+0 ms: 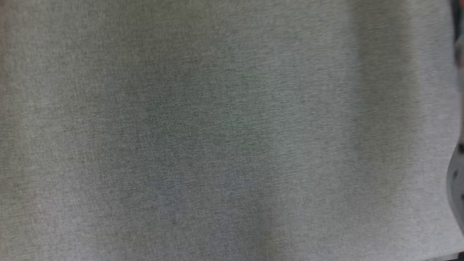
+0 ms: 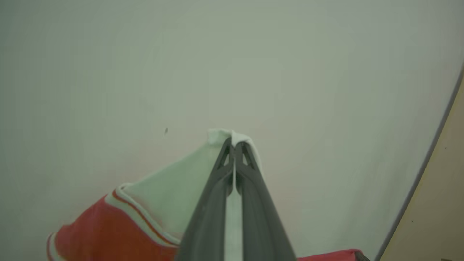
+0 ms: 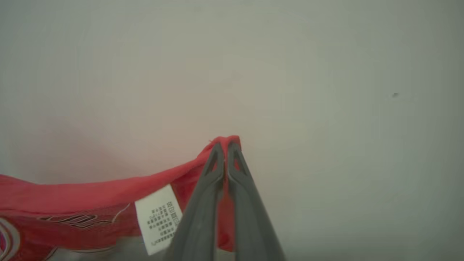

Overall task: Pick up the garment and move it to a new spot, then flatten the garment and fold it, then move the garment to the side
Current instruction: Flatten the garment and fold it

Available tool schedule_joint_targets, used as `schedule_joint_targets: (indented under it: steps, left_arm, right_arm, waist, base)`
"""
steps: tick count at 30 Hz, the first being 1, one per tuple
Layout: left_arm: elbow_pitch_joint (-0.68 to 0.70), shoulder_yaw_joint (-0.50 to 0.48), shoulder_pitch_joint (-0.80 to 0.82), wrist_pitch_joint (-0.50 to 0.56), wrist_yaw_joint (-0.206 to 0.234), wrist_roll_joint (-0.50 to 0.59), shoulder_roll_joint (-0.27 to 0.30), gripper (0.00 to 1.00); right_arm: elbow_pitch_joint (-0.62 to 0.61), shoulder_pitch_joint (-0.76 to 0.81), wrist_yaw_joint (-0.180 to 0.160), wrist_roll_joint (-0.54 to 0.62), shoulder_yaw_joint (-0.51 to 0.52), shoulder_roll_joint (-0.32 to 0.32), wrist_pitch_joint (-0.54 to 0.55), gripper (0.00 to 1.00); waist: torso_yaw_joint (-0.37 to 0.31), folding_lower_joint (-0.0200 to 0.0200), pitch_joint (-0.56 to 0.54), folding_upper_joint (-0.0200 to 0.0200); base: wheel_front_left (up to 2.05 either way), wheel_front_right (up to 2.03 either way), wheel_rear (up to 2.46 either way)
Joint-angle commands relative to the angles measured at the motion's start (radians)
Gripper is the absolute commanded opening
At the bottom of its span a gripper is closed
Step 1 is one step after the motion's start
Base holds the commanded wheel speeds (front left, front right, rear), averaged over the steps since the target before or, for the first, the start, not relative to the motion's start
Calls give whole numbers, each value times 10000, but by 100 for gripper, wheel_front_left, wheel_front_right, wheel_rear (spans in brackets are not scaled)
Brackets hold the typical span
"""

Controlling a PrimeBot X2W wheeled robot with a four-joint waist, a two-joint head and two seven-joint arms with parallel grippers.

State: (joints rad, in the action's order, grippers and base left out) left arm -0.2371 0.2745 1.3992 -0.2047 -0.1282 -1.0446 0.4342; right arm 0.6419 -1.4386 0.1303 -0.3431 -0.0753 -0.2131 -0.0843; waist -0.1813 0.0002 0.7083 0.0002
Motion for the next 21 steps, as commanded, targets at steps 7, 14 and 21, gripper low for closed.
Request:
schedule_joint_targets:
  steps: [7, 14, 21]
  left_arm:
    - [58, -416, -3739, -599, -28, -1012, -189, 0]
    - [750, -1097, -7407, -599, -27, -1696, -1033, 0]
    - [1141, -1209, -10504, -594, -7, -2646, -1561, 0]
  right_arm:
    - [476, 1795, 3, -963, -1209, -433, -153, 0]
    - [-197, 3942, 3, -2129, -2103, -1064, 634, 0]
    - [-1054, 6374, 3, -2635, -2309, -1640, 1737, 0]
  waist:
    - [450, -2, -536, -2]
    - [776, -2, -2095, -2]
    - [1010, -2, -3592, -2]
  base:
    - [0, 0, 0]
    - [0, 0, 0]
    - [0, 0, 0]
